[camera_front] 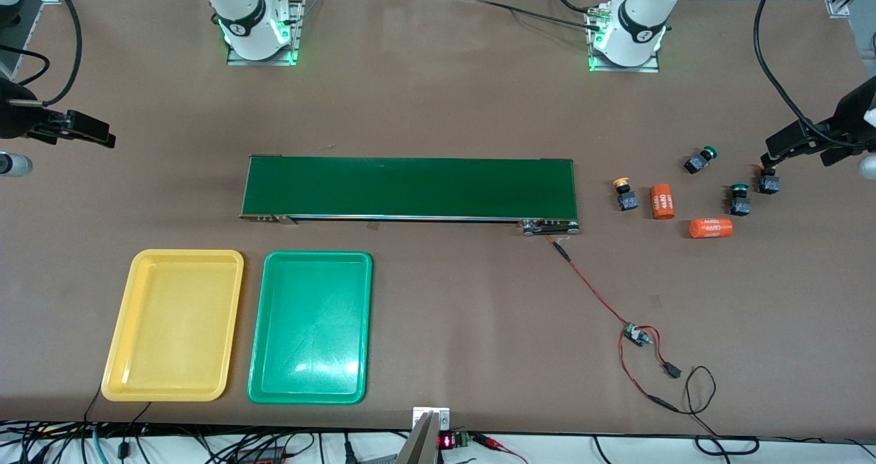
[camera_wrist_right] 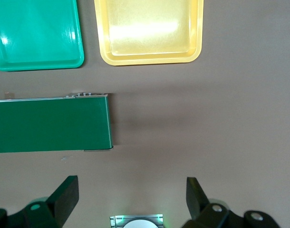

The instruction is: Sort buttons by color to trays

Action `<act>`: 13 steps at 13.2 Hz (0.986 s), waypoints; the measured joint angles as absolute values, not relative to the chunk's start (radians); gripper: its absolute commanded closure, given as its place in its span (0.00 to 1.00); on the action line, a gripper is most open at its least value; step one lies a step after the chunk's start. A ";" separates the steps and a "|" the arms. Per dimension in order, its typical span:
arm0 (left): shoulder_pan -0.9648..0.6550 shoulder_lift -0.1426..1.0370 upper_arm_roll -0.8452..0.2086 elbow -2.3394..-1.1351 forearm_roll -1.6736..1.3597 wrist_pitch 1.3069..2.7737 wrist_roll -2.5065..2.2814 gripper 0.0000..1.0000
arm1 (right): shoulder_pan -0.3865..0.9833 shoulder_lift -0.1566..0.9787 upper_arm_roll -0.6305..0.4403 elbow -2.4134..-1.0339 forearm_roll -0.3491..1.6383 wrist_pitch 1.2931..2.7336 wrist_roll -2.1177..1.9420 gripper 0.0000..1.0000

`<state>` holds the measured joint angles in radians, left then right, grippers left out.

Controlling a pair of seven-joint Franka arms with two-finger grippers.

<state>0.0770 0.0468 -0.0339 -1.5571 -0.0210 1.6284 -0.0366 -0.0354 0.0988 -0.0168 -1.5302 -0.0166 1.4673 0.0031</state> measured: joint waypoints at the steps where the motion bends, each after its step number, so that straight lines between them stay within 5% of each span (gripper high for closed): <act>1: 0.077 0.047 -0.034 -1.557 -0.021 1.628 -0.037 0.00 | -0.036 0.099 -0.017 -1.530 -0.017 1.471 0.003 0.00; 13: 0.085 0.047 -0.021 -1.556 -0.021 1.626 -0.036 0.00 | -0.037 0.099 -0.018 -1.530 -0.017 1.496 0.004 0.00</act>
